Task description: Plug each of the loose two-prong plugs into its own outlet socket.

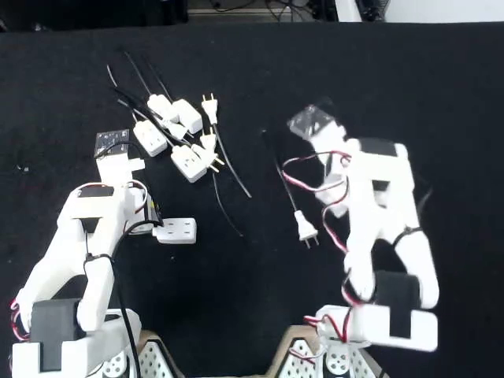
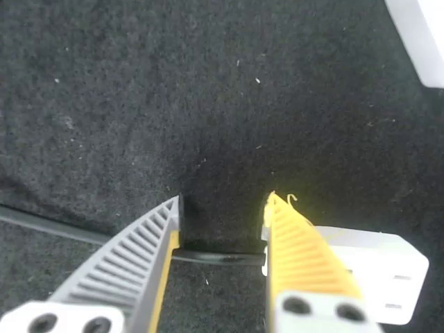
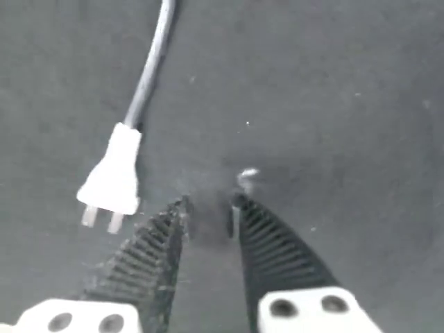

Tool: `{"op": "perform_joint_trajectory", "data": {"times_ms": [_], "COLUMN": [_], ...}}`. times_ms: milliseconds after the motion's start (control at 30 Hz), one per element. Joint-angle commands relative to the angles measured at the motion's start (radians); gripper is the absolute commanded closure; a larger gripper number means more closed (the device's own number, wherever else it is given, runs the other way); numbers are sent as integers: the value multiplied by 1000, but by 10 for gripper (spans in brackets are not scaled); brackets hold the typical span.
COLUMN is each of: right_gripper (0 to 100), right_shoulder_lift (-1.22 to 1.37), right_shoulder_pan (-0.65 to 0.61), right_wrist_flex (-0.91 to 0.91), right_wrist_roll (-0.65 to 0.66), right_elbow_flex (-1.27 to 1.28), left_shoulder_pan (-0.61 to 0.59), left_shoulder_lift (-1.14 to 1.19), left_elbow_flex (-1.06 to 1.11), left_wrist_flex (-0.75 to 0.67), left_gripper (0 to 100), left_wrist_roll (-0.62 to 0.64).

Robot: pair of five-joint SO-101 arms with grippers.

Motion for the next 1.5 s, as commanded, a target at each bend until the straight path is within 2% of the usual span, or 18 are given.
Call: {"op": "perform_joint_trajectory", "data": {"times_ms": [0, 167, 333, 567, 833, 933, 1000, 1100, 1167, 1233, 1367, 1467], "right_gripper": [924, 926, 927, 928, 925, 921, 881, 724, 622, 590, 632, 672], "right_shoulder_lift": [28, 36, 36, 10, -275, -386, -437, -461, -461, -466, -467, -461], "right_shoulder_pan": [44, -31, -160, -267, -359, -397, -400, -399, -399, -396, -341, -321], "right_wrist_flex": [-103, -87, -29, 14, 12, -41, -86, -132, -138, -114, -34, -34], "right_wrist_roll": [218, 226, 114, 95, 66, 66, 66, 66, 117, 265, 605, 756], "right_elbow_flex": [62, 116, 108, 130, 295, 366, 400, 421, 423, 421, 418, 440], "left_shoulder_pan": [8, 8, 8, 8, 8, 8, 8, 8, 8, 2, -38, -44], "left_shoulder_lift": [-5, -5, -5, -5, -5, -5, -5, -5, -5, -5, -5, -5], "left_elbow_flex": [-5, -5, -5, -5, -5, -5, -5, -5, -5, -5, -5, -8], "left_wrist_flex": [-9, -9, -9, -9, -9, -9, -8, -6, -6, -5, -8, -8], "left_gripper": [798, 798, 798, 798, 798, 798, 798, 798, 798, 798, 798, 798], "left_wrist_roll": [2, 2, 2, 2, 2, 2, 2, 2, 2, 2, 2, 2]}}
